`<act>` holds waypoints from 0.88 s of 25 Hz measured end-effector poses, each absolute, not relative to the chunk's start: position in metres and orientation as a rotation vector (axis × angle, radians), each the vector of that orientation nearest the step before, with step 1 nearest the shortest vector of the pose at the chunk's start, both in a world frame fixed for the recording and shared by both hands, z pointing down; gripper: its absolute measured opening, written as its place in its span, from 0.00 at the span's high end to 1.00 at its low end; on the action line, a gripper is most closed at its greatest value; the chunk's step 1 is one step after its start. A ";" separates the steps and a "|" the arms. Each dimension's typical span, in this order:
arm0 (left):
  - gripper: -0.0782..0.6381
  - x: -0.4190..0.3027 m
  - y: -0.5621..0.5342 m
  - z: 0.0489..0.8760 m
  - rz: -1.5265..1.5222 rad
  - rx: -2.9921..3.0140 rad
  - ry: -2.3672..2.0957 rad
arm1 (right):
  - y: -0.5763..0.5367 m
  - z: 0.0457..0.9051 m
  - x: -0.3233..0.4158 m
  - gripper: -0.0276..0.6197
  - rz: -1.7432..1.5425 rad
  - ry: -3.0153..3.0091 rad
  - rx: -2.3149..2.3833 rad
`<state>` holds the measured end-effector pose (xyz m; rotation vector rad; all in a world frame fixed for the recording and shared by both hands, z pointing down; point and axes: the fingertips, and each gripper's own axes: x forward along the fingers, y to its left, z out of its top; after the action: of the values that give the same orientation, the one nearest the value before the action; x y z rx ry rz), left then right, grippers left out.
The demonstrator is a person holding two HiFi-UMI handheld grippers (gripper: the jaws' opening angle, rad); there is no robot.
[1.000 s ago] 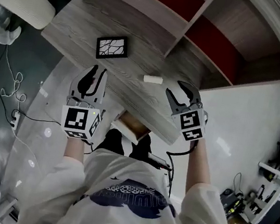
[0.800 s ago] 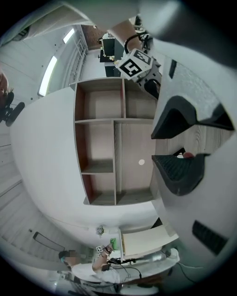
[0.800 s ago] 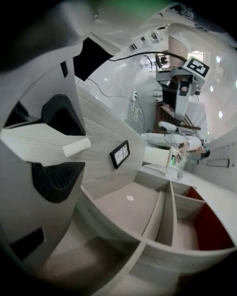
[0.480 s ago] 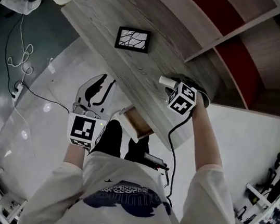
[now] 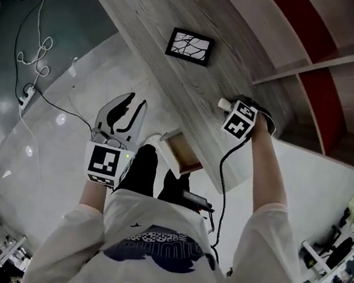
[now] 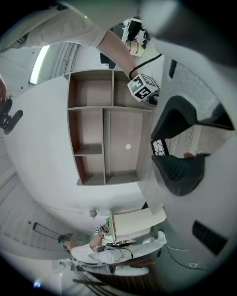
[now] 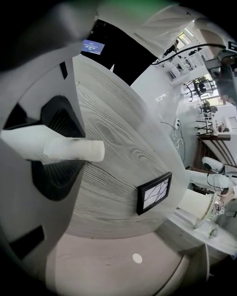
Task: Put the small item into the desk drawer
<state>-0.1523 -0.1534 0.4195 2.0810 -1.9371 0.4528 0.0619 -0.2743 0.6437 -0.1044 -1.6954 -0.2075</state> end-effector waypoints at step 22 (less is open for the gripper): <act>0.75 -0.145 -0.186 0.405 0.412 2.261 -1.788 | -0.266 0.613 0.075 0.77 -0.067 -1.772 0.142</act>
<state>-0.1452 -0.1857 0.4055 2.2606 -1.7884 0.4118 0.0746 -0.2660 0.6128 0.1415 -1.7716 -0.0673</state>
